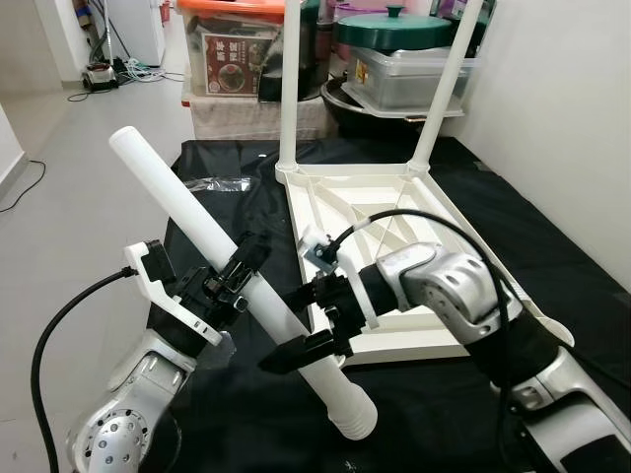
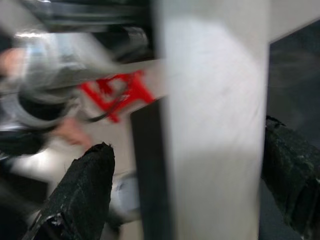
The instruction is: Building children table
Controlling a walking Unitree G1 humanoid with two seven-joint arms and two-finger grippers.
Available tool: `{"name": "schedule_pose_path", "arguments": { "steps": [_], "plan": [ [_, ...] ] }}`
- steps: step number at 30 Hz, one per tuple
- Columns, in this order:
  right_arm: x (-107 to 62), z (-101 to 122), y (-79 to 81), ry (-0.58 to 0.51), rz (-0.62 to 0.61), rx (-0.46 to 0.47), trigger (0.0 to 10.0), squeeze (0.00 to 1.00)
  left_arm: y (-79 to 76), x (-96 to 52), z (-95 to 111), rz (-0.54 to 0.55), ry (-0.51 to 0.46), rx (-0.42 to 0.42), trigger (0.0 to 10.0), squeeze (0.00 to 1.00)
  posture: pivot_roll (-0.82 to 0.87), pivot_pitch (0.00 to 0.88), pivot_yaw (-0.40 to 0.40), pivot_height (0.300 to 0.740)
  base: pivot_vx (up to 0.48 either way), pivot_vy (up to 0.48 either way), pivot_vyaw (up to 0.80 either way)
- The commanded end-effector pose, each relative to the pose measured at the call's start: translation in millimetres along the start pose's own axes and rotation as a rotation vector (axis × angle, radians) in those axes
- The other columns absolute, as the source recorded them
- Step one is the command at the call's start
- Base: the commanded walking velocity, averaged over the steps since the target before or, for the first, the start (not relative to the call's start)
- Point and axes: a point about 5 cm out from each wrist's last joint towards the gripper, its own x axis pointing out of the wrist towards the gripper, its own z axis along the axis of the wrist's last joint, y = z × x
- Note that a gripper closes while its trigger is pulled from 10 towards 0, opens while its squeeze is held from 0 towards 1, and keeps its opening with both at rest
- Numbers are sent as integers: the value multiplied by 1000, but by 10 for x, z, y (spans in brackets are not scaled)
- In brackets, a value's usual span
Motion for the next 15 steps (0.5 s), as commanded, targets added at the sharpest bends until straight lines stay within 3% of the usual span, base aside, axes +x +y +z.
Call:
{"name": "schedule_pose_path", "arguments": {
  "steps": [1, 6, 7, 8, 11, 12, 15],
  "plan": [
    [77, -90, -36, 35, -45, 25, 10000, 0, -38, 49, -5, -31, -1, 1, 0, 0, 83, 0, -84, 740, 0, 0, 0],
    [191, -131, -147, 34, -144, 47, 10000, 0, -43, 60, -22, -34, -1, 2, 0, 0, 91, 0, -85, 740, 0, 0, 0],
    [224, -137, -181, 26, -175, 56, 8157, 0, -46, 58, -33, -33, -2, 0, 0, 0, 94, 0, -88, 740, 0, 0, 0],
    [251, -144, -200, 21, -194, 63, 3922, 0, -49, 53, -44, -33, -2, -2, 0, 0, 94, 0, -88, 740, 0, 0, 0],
    [263, -148, -200, 17, -202, 66, 3922, 0, -52, 48, -52, -32, -3, -4, 0, 0, 94, 0, -88, 740, 0, 0, 0],
    [271, -150, -192, 8, -203, 71, 0, 0, -55, 44, -60, -31, -3, -6, 0, 0, 95, 0, -90, 740, 0, 0, 0],
    [273, -141, -154, -16, -191, 75, 0, 0, -57, 41, -75, -29, 0, -7, 0, 0, 92, 0, -89, 740, 0, 0, 0]
  ]
}}
